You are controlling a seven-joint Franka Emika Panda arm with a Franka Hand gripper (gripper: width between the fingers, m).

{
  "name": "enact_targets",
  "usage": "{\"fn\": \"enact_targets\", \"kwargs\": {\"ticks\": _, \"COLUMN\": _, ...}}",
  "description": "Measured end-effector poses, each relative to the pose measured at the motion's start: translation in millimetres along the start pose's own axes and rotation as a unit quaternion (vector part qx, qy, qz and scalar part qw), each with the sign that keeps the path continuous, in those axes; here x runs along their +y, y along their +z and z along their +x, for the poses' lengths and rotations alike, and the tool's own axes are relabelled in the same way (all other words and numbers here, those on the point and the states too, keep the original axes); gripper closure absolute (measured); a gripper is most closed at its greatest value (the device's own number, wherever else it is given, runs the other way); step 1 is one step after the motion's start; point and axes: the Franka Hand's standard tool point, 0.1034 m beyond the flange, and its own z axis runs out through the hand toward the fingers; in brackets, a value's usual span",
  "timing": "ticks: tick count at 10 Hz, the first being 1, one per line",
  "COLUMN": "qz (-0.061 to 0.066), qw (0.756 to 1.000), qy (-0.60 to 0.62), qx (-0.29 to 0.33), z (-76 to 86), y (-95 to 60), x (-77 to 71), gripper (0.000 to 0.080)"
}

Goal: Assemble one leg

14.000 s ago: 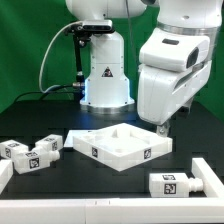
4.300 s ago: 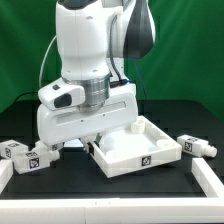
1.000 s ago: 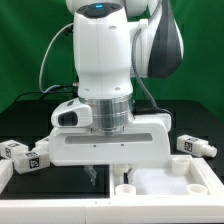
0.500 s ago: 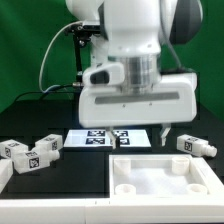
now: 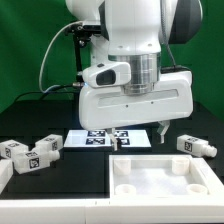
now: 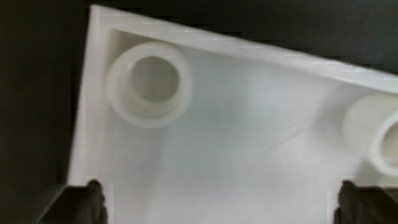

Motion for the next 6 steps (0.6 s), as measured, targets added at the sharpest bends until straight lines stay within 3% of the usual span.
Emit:
{"fn": "enact_targets", "kwargs": {"ticks": 2, "qz": -0.005, "qw": 0.998, "qy": -0.057, "qx": -0.001, "z": -24.4, "y": -13.3, "x": -43.4, "gripper": 0.0151}}
{"fn": "enact_targets", "kwargs": {"ticks": 6, "qz": -0.007, "qw": 0.995, "qy": -0.102, "qx": -0.002, "z": -25.8, "y": -12.1, "x": -44.0, "gripper": 0.0151}}
